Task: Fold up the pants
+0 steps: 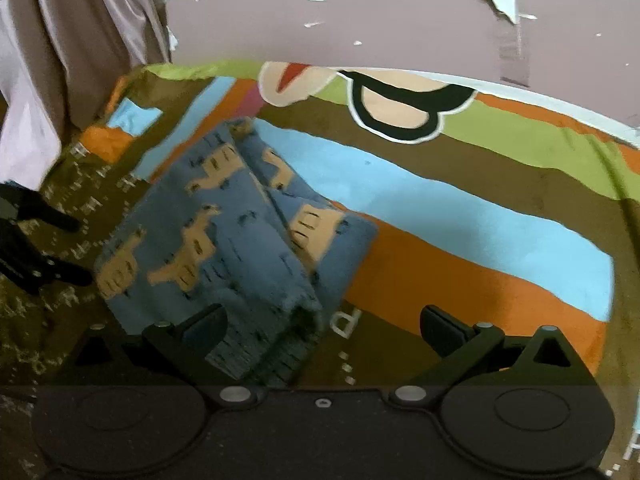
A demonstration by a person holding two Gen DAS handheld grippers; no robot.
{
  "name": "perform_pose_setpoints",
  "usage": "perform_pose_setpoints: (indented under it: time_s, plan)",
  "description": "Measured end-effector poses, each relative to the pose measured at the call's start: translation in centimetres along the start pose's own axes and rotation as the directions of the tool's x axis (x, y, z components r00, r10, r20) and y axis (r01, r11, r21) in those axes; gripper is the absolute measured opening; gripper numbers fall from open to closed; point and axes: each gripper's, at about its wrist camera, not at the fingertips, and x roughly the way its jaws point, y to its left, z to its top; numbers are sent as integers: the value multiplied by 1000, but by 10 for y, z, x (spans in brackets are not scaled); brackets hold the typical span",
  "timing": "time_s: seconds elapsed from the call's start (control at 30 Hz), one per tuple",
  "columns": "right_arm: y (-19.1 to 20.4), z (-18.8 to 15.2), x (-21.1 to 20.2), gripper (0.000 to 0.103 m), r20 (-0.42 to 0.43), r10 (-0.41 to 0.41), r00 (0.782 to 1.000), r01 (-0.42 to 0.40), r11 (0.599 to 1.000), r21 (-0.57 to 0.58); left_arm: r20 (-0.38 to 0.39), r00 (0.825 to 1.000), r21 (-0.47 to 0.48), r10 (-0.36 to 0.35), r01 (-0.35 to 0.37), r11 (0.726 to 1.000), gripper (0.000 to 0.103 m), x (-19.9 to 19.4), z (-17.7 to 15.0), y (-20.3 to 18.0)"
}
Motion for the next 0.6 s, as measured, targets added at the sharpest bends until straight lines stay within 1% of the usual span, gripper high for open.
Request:
perform_pose_setpoints:
  time_s: [0.1,0.2,0.3,0.37,0.47,0.6]
  plan:
    - [1,2,6,102,1,34,999,-34,999,9,81,996,-43,-39,43,998,103,-3,1,4]
    - [2,1,13,102,-2,69,998,-69,997,27,137,990,-100,-37,51,994,103,-3,1,9]
    - [2,2,20,102,-16,98,995,-98,995,35,136,989,-148,-57,77,986,103,4,3,17]
    - [2,3,24,102,-26,111,994,-110,993,39,134,989,-155,-60,81,985,103,9,3,22]
    - [2,5,27,102,-12,134,991,-134,990,53,157,985,-166,-66,93,982,103,11,1,26]
    - [-2,7,34,102,-16,175,984,-172,979,106,171,978,-161,-118,146,976,103,15,-1,23]
